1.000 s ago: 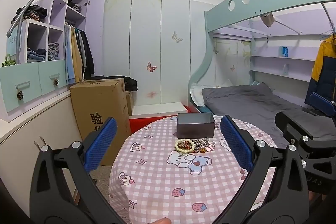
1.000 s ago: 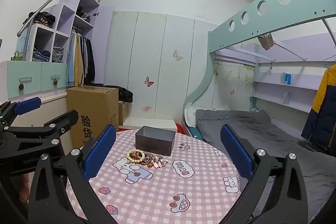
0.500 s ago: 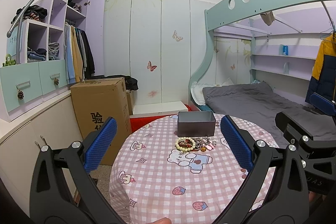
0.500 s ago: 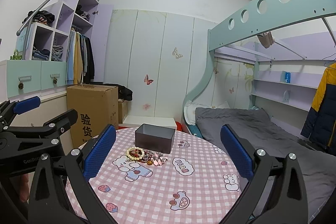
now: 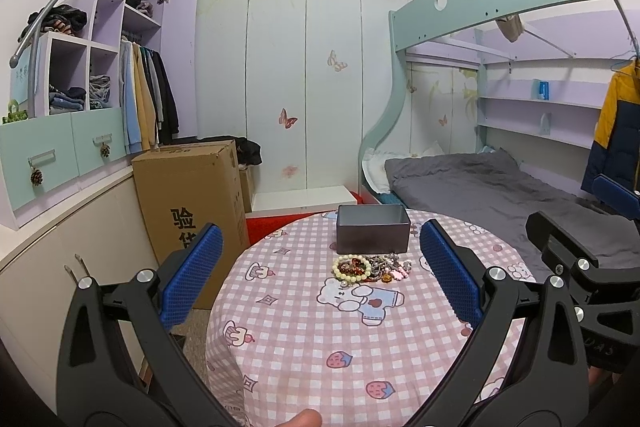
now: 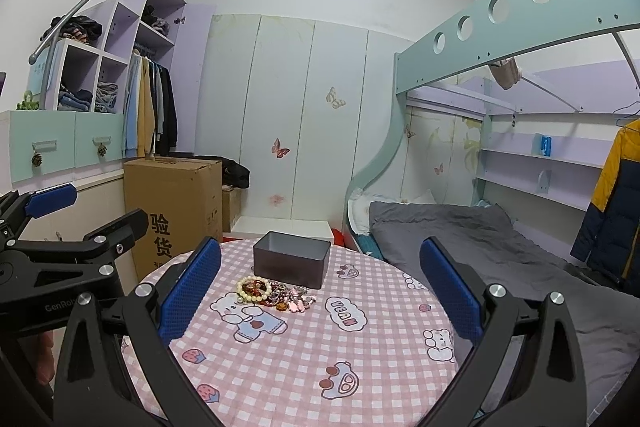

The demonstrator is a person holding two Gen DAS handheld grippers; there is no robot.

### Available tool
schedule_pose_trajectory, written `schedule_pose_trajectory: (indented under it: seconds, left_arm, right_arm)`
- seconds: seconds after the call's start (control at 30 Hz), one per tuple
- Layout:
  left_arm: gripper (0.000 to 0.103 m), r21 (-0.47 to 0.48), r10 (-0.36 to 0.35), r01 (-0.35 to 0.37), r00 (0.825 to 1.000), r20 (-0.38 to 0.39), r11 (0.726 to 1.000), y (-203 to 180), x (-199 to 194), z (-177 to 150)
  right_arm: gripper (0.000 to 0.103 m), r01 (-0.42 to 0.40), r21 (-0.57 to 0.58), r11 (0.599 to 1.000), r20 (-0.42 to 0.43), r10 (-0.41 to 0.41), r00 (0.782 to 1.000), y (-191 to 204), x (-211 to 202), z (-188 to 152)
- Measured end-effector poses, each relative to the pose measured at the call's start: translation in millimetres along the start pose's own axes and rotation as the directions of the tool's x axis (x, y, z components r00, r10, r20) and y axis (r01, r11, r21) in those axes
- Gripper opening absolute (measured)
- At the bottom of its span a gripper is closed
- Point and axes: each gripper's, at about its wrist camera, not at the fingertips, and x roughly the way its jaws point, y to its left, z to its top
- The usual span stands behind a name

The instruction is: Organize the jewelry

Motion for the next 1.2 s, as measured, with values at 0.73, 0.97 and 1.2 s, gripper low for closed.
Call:
schedule_pose_trajectory:
  seconds: [0.73, 0.97, 1.2]
  left_arm:
    - [0.097, 0.018, -0.012, 0.015, 0.987, -0.16, 1.0, -6, 60, -13]
    - [0.097, -0.053, -0.059, 0.043, 0.939, -0.338, 0.998, 13, 112, -35]
    - [0.097, -0.142, -0.127, 0.067, 0.873, -0.471, 0.988, 29, 173, -61]
  right_arm:
    - [0.096, -0.043, 0.064, 0.997, -0.118, 0.051, 0.992, -10, 49, -15]
    - [0.096, -0.065, 0.091, 0.994, -0.251, 0.086, 0.964, -19, 87, -38]
    - [0.096, -0.075, 0.133, 0.988, -0.359, 0.118, 0.926, -33, 122, -62]
